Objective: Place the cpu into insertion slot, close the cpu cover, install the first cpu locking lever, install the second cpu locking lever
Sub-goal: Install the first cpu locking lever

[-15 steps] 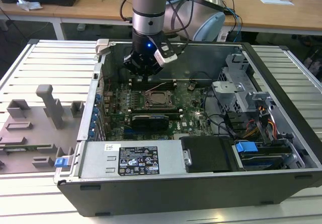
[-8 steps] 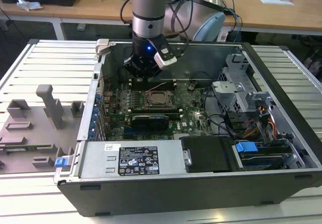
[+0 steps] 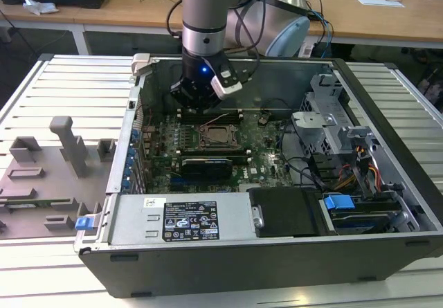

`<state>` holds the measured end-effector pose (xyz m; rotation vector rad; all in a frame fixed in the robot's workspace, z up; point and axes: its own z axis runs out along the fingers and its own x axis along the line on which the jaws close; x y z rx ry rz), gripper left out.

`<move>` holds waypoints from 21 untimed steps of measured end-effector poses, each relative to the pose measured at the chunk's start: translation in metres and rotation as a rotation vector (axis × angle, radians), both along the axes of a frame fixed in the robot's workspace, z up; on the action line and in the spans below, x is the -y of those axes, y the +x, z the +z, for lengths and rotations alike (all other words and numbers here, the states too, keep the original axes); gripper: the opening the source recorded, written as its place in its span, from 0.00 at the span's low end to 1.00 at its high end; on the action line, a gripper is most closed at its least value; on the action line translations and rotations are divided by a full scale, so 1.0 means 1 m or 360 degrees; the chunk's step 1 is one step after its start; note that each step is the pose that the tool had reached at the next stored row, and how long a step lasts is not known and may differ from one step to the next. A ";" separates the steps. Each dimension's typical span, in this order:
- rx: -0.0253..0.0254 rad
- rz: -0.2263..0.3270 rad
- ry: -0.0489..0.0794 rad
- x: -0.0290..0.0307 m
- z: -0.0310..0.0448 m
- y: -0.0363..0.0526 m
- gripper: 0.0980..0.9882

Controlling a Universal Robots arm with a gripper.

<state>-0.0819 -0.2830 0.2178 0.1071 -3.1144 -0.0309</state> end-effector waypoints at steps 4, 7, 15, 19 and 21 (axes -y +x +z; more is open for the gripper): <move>0.00000 -0.0010 0.0064 0.0056 -0.0010 0.0006 0.01; -0.00009 -0.0010 0.0077 0.0077 -0.0018 0.0062 0.01; -0.00017 -0.0010 0.0084 0.0055 -0.0031 0.0192 0.01; -0.00039 -0.0010 0.0085 0.0055 -0.0038 0.0275 0.01; -0.00069 -0.0010 0.0088 0.0055 -0.0051 0.0320 0.01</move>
